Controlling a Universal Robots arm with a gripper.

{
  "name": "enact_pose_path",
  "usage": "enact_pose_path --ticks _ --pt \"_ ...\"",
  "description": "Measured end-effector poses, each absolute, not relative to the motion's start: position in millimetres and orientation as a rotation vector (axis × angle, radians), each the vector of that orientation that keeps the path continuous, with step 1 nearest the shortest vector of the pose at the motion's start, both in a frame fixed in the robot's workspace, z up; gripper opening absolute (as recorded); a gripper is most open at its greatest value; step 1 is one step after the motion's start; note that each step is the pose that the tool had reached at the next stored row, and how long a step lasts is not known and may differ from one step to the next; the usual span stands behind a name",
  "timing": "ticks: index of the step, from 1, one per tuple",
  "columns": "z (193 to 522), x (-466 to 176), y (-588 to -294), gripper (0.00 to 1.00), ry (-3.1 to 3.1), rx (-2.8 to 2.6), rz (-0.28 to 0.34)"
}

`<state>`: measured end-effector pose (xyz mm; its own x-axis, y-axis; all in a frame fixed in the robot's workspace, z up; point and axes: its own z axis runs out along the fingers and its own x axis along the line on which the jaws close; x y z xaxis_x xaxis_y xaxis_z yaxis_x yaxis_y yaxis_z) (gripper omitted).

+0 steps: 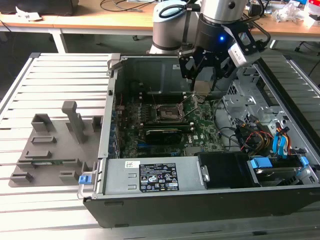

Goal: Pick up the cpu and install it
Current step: 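Pick up the cpu and move it towards the insertion slot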

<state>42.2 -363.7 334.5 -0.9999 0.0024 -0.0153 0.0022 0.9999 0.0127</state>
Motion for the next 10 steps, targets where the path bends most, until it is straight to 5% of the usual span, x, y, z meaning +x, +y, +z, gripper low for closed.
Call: enact_pose_path --ticks 10 --pt "322 29 -357 0.55 3.125 0.003 0.019"
